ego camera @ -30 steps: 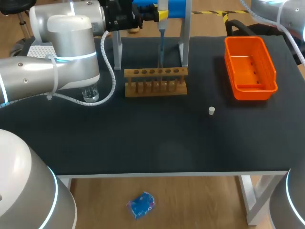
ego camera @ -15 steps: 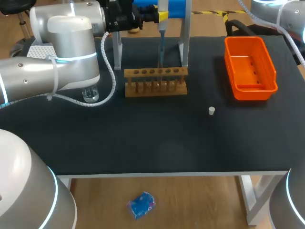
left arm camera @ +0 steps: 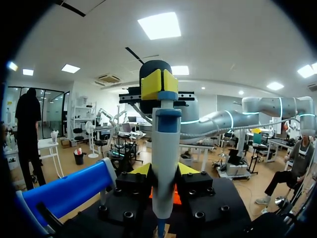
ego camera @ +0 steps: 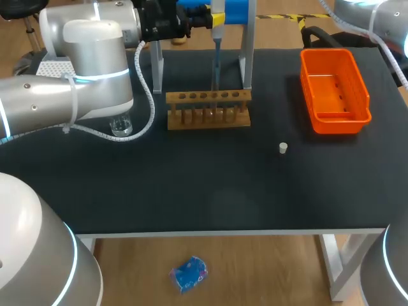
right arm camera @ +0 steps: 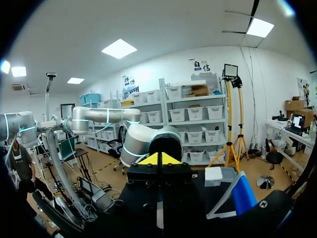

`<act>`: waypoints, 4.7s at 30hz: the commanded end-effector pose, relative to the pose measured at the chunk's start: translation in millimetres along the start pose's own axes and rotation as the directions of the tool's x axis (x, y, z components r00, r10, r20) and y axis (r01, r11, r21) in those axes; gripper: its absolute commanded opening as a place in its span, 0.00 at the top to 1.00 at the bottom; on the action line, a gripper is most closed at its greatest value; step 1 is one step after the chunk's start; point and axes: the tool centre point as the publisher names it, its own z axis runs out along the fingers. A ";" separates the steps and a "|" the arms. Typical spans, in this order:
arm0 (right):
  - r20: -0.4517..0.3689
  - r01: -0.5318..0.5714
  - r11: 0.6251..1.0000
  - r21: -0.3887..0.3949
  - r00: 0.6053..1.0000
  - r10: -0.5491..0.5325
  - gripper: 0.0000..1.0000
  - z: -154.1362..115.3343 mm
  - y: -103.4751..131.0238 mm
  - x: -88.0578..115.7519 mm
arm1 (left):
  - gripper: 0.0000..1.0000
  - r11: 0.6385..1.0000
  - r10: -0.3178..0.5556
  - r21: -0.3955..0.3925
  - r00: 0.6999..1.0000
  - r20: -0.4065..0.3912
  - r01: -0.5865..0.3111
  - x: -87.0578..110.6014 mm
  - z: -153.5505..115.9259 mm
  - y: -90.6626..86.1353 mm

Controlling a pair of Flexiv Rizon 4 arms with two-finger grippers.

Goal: Invert the test tube, pick up the pipette, mount the tip to pipette, aspirate from beaker and dispense into the tube, eject the tip, return the pipette, and cap with the stopper.

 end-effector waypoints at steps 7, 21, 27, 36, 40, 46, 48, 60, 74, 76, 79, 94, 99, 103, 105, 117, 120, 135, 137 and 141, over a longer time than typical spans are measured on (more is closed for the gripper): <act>-0.006 0.029 0.999 0.014 1.000 -0.028 1.00 1.0 11.6 -2.5 | 1.00 1.000 -0.001 -0.001 1.000 0.002 0.001 0.2 0.3 -3.3; -0.012 0.053 0.998 0.015 0.999 -0.052 1.00 -1.0 22.5 -2.6 | 1.00 1.000 -0.001 -0.001 1.000 0.002 0.001 0.2 0.3 -3.3; -0.006 0.063 0.998 0.027 0.998 -0.063 1.00 -8.8 29.1 3.3 | 1.00 1.000 -0.001 -0.001 1.000 0.002 0.001 0.2 0.3 -3.3; 0.019 0.078 0.993 0.091 0.997 -0.080 0.00 -39.1 37.0 23.7 | 1.00 1.000 -0.001 -0.001 1.000 0.002 0.001 0.2 0.3 -3.3; 0.011 0.078 0.984 0.159 0.997 -0.081 0.00 -53.1 30.7 32.4 | 1.00 1.000 -0.001 -0.001 1.000 0.002 0.001 0.2 0.3 -3.3; 0.037 0.108 0.956 0.273 0.992 -0.122 0.00 -76.6 14.4 44.3 | 1.00 1.000 -0.001 -0.001 1.000 0.002 0.001 0.2 0.3 -3.3; 0.046 0.116 0.935 0.334 0.989 -0.139 0.00 -82.7 5.4 46.7 | 1.00 1.000 -0.001 -0.001 1.000 0.002 0.001 0.2 0.3 -3.3; 0.189 0.074 0.877 0.474 0.965 -0.183 0.00 -119.3 -62.2 49.8 | 1.00 1.000 -0.001 -0.001 1.000 0.002 0.001 0.2 0.3 -3.3; 0.237 0.057 0.885 0.462 0.954 -0.184 0.00 -128.0 -76.2 52.4 | 1.00 1.000 -0.001 -0.001 1.000 0.002 0.001 0.2 0.3 -3.3; 0.237 0.057 0.885 0.462 0.954 -0.184 0.00 -128.0 -76.2 52.4 | 1.00 1.000 -0.001 -0.001 1.000 0.002 0.001 0.2 0.3 -3.3; 0.231 0.047 0.885 0.463 0.958 -0.172 0.00 -123.0 -80.6 51.4 | 1.00 1.000 -0.001 -0.001 1.000 0.002 0.001 0.2 0.3 -3.3; 0.379 -0.091 0.891 0.445 0.921 -0.095 0.00 -87.3 -150.0 51.3 | 1.00 1.000 -0.001 -0.001 1.000 0.002 0.001 0.2 0.3 -3.3; 0.353 -0.078 0.864 0.497 0.928 -0.120 0.00 -74.2 -167.8 45.7 | 1.00 1.000 -0.001 -0.001 1.000 0.002 0.001 0.2 0.3 -3.3; 0.351 -0.079 0.865 0.495 0.929 -0.116 0.00 -68.1 -183.4 40.3 | 1.00 1.000 -0.001 -0.001 1.000 0.002 0.001 0.2 0.3 -3.3; 0.349 -0.080 0.855 0.512 0.929 -0.123 0.00 -63.8 -190.1 38.5 | 1.00 1.000 -0.001 -0.001 1.000 0.002 0.001 0.2 0.3 -3.3; 0.348 -0.090 0.857 0.507 0.931 -0.107 0.00 -56.6 -218.9 34.6 | 1.00 1.000 -0.001 -0.001 1.000 0.002 0.001 0.2 0.3 -3.3; 0.347 -0.092 0.855 0.510 0.932 -0.106 0.00 -53.9 -223.3 33.1 | 1.00 1.000 -0.001 -0.001 1.000 0.002 0.001 0.2 0.3 -3.3; 0.343 -0.082 0.860 0.504 0.933 -0.112 0.00 -45.4 -232.3 27.2 | 1.00 1.000 -0.001 -0.001 1.000 0.002 0.001 0.2 0.3 -3.3; 0.343 -0.082 0.860 0.504 0.933 -0.112 0.00 -45.4 -232.3 27.2 | 1.00 1.000 -0.001 -0.001 1.000 0.002 0.001 0.2 0.3 -3.3; 0.343 -0.082 0.860 0.504 0.933 -0.112 0.00 -45.4 -232.3 27.2 | 1.00 1.000 -0.001 -0.001 1.000 0.002 0.001 0.2 0.3 -3.3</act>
